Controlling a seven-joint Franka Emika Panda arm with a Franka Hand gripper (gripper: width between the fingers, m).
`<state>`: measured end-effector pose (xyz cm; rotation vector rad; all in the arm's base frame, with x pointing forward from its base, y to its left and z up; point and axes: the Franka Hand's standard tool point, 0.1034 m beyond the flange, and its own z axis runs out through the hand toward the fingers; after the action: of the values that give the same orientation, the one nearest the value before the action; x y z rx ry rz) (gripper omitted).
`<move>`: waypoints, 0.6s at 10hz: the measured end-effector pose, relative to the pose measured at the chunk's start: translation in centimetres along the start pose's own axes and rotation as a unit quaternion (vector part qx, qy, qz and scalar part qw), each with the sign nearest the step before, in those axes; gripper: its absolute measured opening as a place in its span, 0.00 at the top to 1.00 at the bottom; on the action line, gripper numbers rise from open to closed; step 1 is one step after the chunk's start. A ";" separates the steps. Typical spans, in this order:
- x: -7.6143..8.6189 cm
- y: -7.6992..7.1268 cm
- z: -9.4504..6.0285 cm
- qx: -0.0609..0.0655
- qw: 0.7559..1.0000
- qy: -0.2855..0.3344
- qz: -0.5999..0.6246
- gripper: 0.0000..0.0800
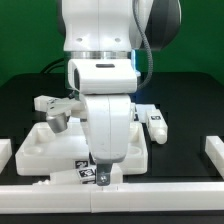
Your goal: Assemble desk
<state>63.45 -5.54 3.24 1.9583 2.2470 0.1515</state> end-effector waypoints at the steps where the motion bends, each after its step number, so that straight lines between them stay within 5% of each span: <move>1: -0.1 -0.1 0.0 0.000 1.000 -0.001 0.003 0.19; 6: -0.5 0.0 -0.3 0.000 0.998 -0.003 0.056 0.19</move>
Offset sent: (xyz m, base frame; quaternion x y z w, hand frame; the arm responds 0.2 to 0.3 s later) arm 0.0000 0.0000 0.0000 0.0000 0.0000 0.0000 1.0000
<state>63.44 -6.05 3.51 2.0824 2.1337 0.1580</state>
